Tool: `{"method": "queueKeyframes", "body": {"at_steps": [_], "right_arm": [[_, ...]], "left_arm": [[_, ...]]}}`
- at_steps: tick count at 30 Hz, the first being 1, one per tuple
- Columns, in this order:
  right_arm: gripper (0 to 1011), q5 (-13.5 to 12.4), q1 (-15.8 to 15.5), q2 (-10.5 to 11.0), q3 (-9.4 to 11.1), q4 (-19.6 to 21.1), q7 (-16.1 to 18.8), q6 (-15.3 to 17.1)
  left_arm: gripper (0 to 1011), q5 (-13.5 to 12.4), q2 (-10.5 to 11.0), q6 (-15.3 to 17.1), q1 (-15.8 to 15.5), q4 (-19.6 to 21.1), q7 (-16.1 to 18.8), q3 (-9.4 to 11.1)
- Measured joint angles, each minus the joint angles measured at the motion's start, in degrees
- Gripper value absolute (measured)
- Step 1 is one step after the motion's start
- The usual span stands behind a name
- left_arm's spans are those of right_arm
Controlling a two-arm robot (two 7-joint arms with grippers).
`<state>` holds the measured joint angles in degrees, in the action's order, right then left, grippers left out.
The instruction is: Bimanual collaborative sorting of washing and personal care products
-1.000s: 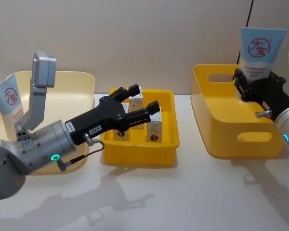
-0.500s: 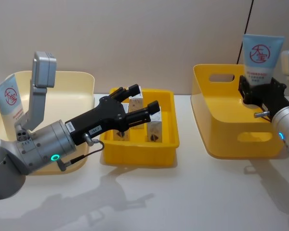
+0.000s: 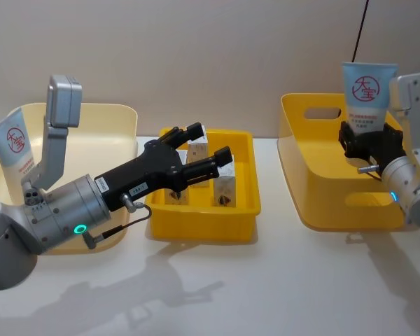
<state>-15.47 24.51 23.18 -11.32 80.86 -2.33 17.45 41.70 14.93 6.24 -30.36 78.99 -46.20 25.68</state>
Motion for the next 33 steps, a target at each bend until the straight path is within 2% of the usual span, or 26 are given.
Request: {"method": "queueKeyframes", "body": {"at_steps": [1,9,13,19,33], "right_arm": [[487,0.06,0.12,-0.09,-0.03,-0.16,-0.09,0.13],[723,0.42,1.04,-0.81,-0.31,-1.41,-0.58,1.18],[871,0.53,1.28,-0.99,-0.40,-1.76,-0.69,1.51],[1001,0.64,1.56,-1.22,-0.51,-2.18,-0.86,1.86],[1001,0.78,1.46,-1.37,-0.42,-2.03,-0.86,1.58]], "left_arm": [[1003,0.00,0.00,0.00,0.00,0.00,0.00,0.00],[1003,0.00,0.00,0.00,0.00,0.00,0.00,0.00],[1003,0.00,0.00,0.00,0.00,0.00,0.00,0.00],[1003,0.00,0.00,0.00,0.00,0.00,0.00,0.00],[1003,0.00,0.00,0.00,0.00,0.00,0.00,0.00]]}}
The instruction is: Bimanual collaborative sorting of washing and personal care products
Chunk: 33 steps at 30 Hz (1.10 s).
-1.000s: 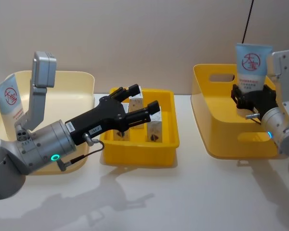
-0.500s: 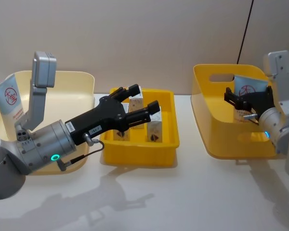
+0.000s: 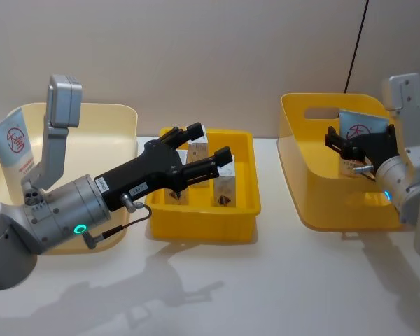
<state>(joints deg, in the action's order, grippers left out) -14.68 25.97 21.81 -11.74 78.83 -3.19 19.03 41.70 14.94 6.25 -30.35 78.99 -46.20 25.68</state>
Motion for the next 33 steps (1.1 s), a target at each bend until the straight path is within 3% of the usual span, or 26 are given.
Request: {"method": "queueKeyframes", "body": {"at_steps": [6,25,33], "right_arm": [[1001,-0.01,-1.15,0.11,0.47,1.64,0.32,-1.30],[1001,-1.34,-9.50,0.56,4.59,12.13,-0.10,-4.08],[1001,-1.40,-12.37,0.77,5.96,15.24,0.22,-6.78]], "left_arm": [[1003,0.00,0.00,0.00,0.00,0.00,0.00,0.00],[1003,0.00,0.00,0.00,0.00,0.00,0.00,0.00],[1003,0.00,0.00,0.00,0.00,0.00,0.00,0.00]]}}
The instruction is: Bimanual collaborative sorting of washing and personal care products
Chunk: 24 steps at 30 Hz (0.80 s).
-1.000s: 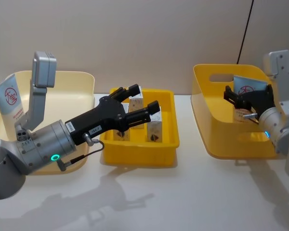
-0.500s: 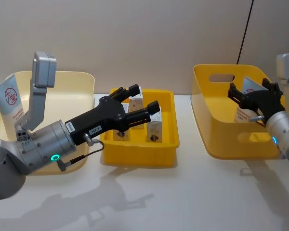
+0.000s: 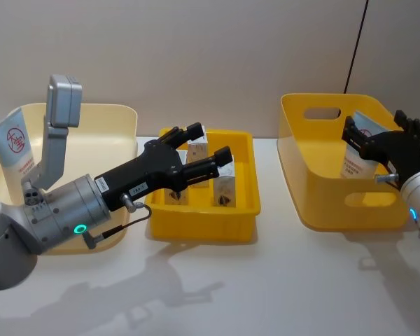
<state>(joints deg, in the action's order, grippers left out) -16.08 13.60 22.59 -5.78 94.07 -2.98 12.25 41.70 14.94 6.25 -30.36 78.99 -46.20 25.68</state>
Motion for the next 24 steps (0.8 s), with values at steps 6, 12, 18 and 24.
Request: {"method": "queueKeyframes", "body": {"at_steps": [6,12,18,24], "right_arm": [[1001,-0.01,-1.22,0.29,0.52,1.38,1.43,-2.74],[1001,-0.45,-2.06,0.68,0.73,2.33,3.67,-5.18],[1001,-1.13,-2.69,1.05,0.70,2.88,6.10,-6.58],[1001,-1.30,-3.25,1.04,0.41,3.17,6.75,-6.97]], "left_arm": [[1003,0.00,0.00,0.00,0.00,0.00,0.00,0.00],[1003,0.00,0.00,0.00,0.00,0.00,0.00,0.00],[1003,0.00,0.00,0.00,0.00,0.00,0.00,0.00],[1003,-0.08,0.01,0.00,0.06,0.02,0.15,0.00]]}}
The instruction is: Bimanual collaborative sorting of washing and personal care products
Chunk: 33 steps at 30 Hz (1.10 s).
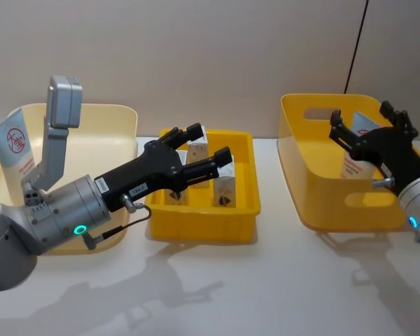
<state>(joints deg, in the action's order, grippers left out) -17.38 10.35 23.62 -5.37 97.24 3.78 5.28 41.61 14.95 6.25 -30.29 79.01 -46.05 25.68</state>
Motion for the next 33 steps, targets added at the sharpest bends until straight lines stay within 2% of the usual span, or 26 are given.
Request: {"method": "queueKeyframes", "body": {"at_steps": [2,9,20,32,33], "right_arm": [[1001,0.00,-0.18,-0.06,-0.12,0.07,0.00,-0.05],[1001,0.22,-3.69,-1.41,-2.51,1.33,0.00,-1.12],[1001,0.77,-10.05,-3.85,-6.82,3.59,0.02,-3.03],[1001,0.92,-11.15,-4.29,-7.57,3.99,0.05,-3.34],[1001,0.92,-11.16,-4.29,-7.57,3.99,0.05,-3.34]], "left_arm": [[1003,-0.12,0.04,0.00,0.11,0.08,0.26,0.00],[1003,-2.60,0.61,-0.38,1.45,1.22,3.96,0.03],[1003,-8.36,1.93,-1.47,4.63,3.94,12.58,0.09],[1003,-14.42,3.34,-2.59,8.00,6.80,21.70,0.17],[1003,-14.42,3.34,-2.59,8.00,6.80,21.70,0.17]]}}
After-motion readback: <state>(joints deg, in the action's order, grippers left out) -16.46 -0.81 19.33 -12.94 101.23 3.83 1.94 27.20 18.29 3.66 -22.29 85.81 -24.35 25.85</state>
